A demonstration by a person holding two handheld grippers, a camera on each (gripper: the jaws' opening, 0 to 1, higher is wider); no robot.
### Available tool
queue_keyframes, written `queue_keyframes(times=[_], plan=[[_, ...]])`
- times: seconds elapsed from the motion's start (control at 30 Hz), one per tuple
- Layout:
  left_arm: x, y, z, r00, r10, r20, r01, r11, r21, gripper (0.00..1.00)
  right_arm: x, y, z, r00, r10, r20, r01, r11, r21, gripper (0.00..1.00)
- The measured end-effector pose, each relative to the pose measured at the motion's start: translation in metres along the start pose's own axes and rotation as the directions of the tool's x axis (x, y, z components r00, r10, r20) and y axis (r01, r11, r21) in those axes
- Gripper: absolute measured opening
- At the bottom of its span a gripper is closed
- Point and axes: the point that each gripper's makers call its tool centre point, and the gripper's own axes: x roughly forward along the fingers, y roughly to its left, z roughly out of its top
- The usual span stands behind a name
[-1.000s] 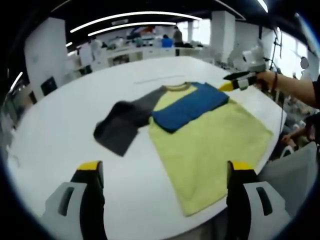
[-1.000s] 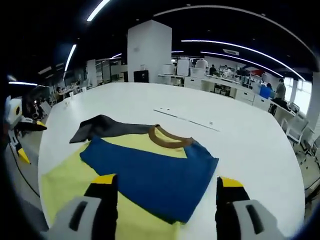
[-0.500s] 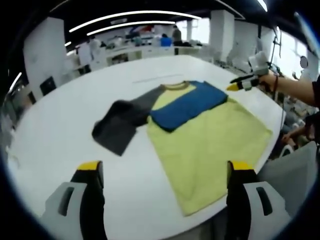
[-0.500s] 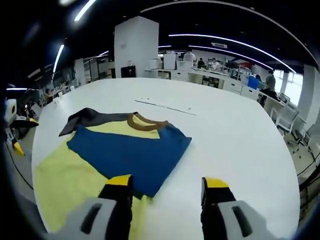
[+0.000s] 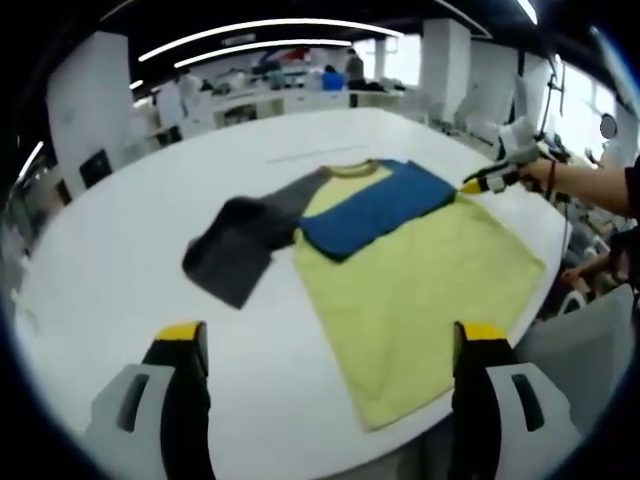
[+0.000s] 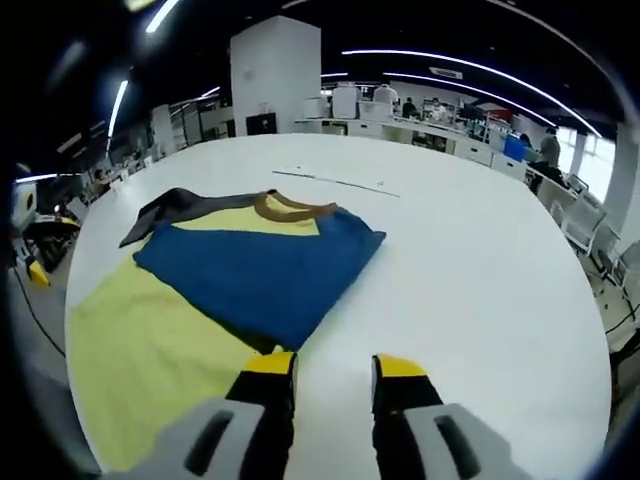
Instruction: Fold the garment on the visible template until the final outline fits inside the template.
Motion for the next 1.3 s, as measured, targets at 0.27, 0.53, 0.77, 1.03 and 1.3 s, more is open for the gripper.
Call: queue_keyframes(times=[0.27,0.53,0.77,1.03,1.3], plan=[[0.000,0.001,-0.002,1.000,0.002,-0.009,-0.002,1.000,-0.001,0.97,0.010,0.014,0.002,0.998,0.070,0.009,-0.070,0.996,0.047,0.13],[-0.001,0.003,-0.005,1.000,0.007,-0.015,-0.007,1.000,-0.013,0.96,0.013,0.019,0.002,0.996,0.086,0.006,-0.086,0.994,0.065,0.00],[0.000,0.004,-0.004,1.000,0.009,-0.017,-0.009,1.000,-0.010,0.96,0.006,0.004,-0.005,0.999,0.017,-0.037,-0.013,0.996,0.088,0.00],[0.000,0.004,-0.005,1.000,0.011,-0.017,-0.011,1.000,-0.008,0.96,0.006,-0.002,-0.010,0.995,-0.049,-0.089,0.053,0.998,0.042,0.00],[-0.002,0.008,-0.010,0.999,0.025,-0.021,-0.025,0.999,-0.021,0.96,0.006,-0.014,-0.011,0.986,-0.118,-0.116,0.116,0.993,-0.020,0.00]])
